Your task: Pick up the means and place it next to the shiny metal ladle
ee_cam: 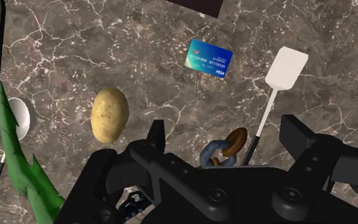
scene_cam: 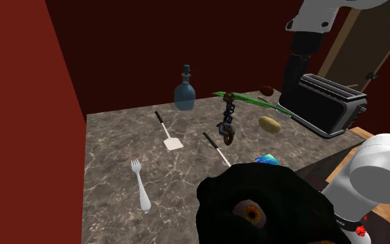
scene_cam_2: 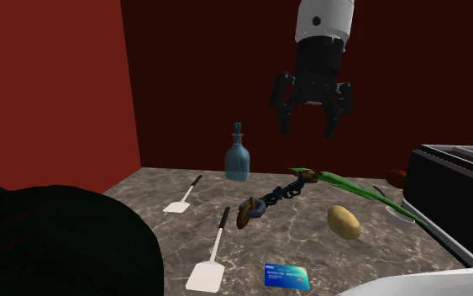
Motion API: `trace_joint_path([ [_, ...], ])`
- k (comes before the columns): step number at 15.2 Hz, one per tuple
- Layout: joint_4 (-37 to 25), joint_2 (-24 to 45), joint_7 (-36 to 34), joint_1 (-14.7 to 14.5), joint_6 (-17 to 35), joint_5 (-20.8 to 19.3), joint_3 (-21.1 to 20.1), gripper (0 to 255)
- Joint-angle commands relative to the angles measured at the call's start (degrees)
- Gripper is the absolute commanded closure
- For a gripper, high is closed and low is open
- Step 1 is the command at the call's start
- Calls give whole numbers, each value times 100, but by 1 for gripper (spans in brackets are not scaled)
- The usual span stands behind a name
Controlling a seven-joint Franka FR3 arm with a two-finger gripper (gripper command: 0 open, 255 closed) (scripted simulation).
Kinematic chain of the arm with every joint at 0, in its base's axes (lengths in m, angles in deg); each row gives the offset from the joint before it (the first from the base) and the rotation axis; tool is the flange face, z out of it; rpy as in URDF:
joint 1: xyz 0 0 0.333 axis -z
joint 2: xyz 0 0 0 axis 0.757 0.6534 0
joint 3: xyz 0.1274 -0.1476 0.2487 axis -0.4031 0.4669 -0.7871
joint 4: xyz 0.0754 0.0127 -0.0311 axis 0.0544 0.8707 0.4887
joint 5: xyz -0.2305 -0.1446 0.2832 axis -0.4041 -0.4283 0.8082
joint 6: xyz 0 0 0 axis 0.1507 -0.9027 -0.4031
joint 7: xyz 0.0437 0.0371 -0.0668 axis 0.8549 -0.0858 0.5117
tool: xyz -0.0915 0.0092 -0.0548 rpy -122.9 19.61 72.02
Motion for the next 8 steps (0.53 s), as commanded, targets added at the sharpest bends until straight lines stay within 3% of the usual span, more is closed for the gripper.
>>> trace_joint_path([
  [1,0,0,0,0,0,0,0,0],
  [8,149,753,-955,-87,1183,386,-759,0],
])
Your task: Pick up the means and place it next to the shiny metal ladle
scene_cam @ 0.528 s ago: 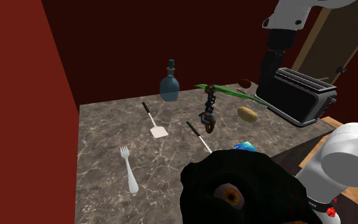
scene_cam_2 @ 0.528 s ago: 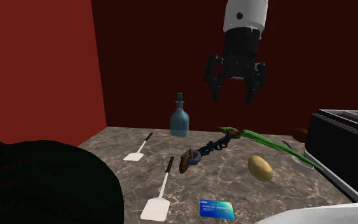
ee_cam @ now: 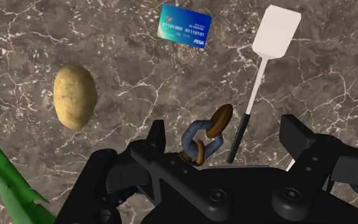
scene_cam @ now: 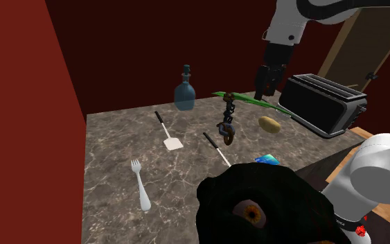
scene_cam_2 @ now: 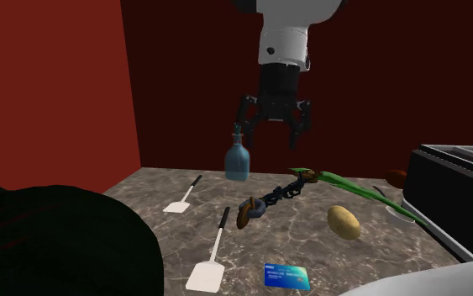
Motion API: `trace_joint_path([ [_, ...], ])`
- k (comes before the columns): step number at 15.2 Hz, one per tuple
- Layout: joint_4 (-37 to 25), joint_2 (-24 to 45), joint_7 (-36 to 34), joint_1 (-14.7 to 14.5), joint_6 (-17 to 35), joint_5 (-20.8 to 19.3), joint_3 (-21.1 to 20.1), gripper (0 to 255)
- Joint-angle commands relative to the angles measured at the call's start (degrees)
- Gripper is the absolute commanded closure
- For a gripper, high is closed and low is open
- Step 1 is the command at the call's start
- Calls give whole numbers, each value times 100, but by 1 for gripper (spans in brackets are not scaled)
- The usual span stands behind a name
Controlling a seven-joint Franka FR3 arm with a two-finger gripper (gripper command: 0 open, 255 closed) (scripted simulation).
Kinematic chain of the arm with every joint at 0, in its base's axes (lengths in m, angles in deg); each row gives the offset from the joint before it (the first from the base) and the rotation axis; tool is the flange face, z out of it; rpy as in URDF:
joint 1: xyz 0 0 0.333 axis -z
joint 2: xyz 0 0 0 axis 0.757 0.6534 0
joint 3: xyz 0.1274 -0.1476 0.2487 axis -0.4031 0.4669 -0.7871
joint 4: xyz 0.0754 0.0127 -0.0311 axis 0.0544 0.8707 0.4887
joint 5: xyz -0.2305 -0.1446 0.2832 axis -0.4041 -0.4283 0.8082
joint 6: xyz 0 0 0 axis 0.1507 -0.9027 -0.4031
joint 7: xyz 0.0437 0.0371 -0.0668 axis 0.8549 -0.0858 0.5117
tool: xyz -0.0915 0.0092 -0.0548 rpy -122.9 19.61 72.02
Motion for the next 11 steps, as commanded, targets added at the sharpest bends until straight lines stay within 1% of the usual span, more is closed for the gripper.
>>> trace_joint_path([
  [1,12,236,-276,-17,342,80,-209,0],
  [6,-187,1046,-966,-22,1144,138,-718,0],
  [11,-602,2006,-1718,10,1848,-36,-1178,0],
])
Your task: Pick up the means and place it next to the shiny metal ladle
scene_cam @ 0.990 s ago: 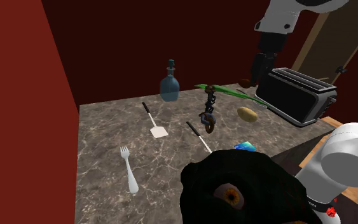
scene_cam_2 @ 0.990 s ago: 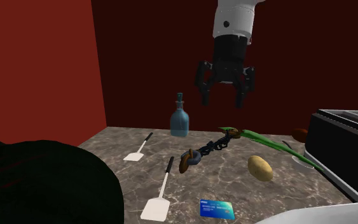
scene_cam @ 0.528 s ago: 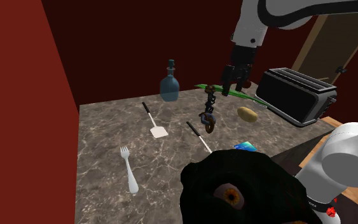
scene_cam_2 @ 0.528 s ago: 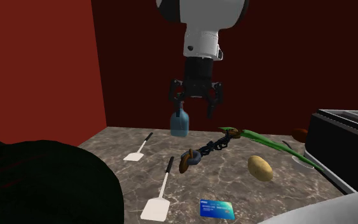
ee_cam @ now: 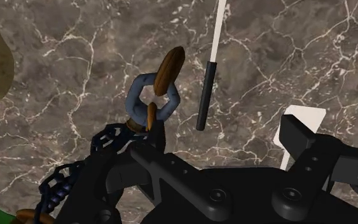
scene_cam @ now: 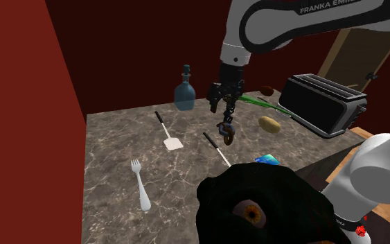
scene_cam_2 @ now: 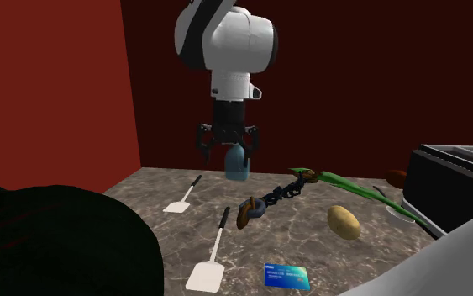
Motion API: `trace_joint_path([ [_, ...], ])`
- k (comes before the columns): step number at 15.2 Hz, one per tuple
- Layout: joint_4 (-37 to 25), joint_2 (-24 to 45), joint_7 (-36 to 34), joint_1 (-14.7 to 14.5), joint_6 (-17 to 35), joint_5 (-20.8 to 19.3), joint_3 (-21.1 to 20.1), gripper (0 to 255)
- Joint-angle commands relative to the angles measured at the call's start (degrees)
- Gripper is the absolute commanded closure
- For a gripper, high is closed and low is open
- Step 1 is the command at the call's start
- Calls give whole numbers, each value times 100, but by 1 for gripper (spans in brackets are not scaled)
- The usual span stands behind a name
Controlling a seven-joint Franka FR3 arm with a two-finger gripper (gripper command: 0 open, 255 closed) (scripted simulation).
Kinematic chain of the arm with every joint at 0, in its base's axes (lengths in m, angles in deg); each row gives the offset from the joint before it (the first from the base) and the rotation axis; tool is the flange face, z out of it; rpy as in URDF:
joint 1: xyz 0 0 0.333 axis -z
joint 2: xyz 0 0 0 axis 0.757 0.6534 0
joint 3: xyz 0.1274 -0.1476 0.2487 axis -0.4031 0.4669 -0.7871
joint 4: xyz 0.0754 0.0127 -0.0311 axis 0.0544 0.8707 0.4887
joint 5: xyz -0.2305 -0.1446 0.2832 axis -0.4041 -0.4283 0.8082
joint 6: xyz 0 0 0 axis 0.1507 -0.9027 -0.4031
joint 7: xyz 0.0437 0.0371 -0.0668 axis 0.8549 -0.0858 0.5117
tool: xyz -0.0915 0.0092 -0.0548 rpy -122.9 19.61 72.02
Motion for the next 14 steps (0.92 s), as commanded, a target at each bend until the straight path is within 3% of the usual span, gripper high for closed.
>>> trace_joint_path([
  [1,-246,429,-343,17,248,-120,-182,0],
  [8,-1243,1991,-1570,-23,886,-899,-593,0],
  [14,-2460,3415,-2584,-341,1038,-1761,-584,0],
])
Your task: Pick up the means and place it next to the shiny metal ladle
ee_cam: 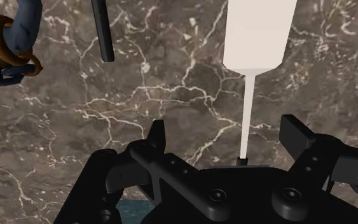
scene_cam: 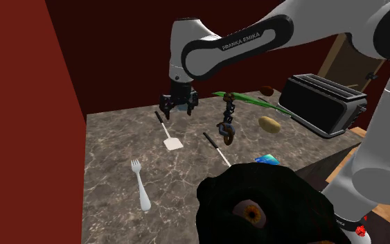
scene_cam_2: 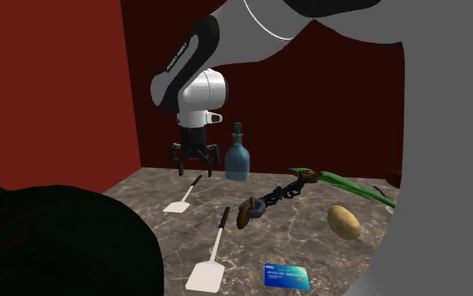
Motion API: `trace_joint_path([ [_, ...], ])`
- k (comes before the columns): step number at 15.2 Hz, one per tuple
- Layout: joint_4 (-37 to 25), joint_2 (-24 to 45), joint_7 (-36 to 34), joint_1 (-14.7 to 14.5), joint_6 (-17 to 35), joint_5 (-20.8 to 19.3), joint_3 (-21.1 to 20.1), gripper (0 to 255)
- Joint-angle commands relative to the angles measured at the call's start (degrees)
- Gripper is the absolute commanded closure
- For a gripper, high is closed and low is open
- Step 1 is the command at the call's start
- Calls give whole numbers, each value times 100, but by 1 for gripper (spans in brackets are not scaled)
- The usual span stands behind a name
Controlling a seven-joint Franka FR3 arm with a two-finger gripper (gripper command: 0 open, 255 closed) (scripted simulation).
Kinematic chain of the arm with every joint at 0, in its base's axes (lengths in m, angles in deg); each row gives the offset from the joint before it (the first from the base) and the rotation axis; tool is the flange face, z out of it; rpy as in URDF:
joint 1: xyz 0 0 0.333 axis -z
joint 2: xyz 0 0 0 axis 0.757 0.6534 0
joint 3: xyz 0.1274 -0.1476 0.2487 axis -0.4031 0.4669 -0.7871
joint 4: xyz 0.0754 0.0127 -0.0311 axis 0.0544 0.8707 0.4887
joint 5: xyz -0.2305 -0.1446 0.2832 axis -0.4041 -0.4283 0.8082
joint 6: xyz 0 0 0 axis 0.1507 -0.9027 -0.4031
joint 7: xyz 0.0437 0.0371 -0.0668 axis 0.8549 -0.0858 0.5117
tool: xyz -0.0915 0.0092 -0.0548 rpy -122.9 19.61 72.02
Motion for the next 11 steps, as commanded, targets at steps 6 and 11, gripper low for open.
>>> trace_joint_path([
  [6,-1285,1300,-748,-448,-30,-667,195,0],
  [11,-1163,1483,-801,-469,264,-754,244,0],
])
